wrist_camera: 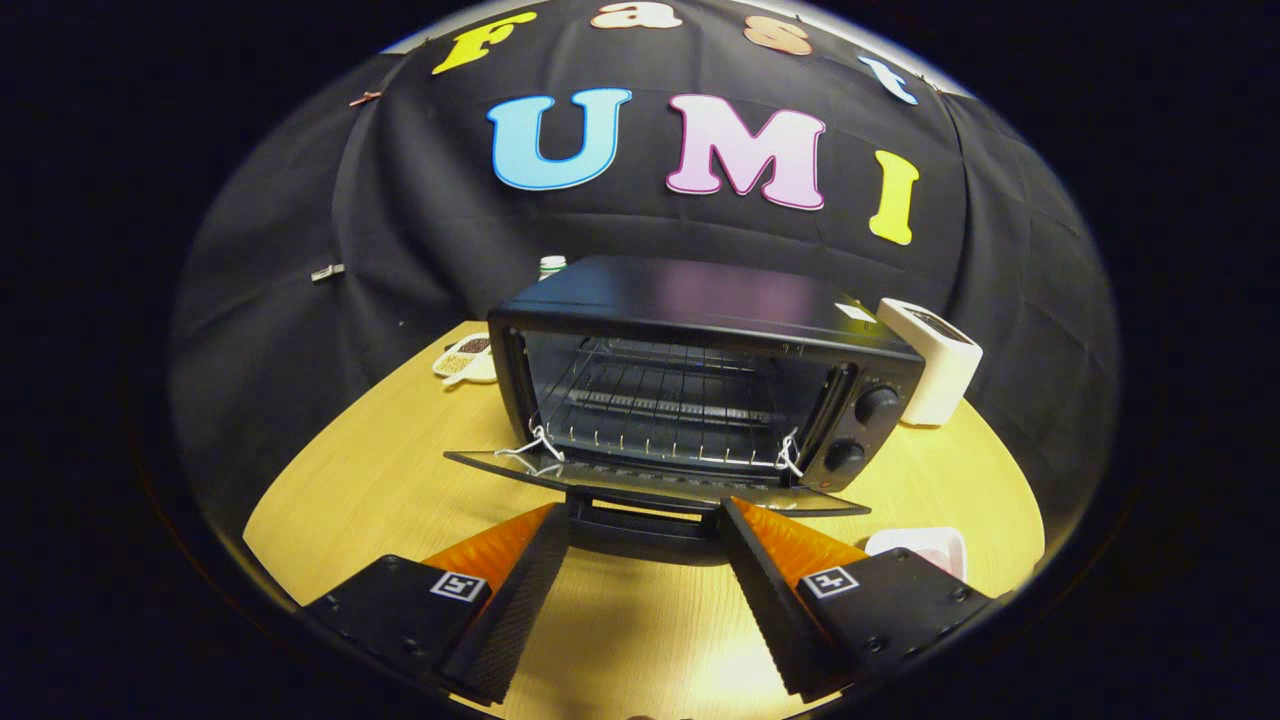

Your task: Open the toaster oven, put the food inside, and close the toaster oven door.

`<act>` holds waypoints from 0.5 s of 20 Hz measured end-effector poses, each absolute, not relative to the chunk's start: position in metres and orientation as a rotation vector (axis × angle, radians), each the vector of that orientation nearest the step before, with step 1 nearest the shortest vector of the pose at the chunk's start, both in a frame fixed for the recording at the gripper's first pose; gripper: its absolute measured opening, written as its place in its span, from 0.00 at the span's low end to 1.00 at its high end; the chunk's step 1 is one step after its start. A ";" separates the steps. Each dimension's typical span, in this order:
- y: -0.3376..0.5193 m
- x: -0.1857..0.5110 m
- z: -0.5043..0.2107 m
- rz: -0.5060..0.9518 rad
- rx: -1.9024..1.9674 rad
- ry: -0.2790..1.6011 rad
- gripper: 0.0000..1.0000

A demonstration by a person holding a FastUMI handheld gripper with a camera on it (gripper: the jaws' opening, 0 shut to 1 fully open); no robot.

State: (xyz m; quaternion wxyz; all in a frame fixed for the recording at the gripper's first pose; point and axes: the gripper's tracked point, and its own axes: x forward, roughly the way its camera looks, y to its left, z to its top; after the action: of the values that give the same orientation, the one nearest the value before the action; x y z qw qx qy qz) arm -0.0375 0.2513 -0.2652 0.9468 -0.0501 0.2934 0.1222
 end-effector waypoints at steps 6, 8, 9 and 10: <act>0.234 -0.079 -0.328 0.247 -0.003 0.856 0.99; 0.225 -0.082 -0.318 0.278 -0.014 0.834 0.98; 0.221 -0.082 -0.307 0.298 -0.019 0.824 0.98; 0.214 -0.081 -0.296 0.310 -0.022 0.810 0.99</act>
State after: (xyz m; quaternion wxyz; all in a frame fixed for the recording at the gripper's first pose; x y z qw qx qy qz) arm -0.0814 0.2138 -0.2958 0.9074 -0.0106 0.3926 0.1500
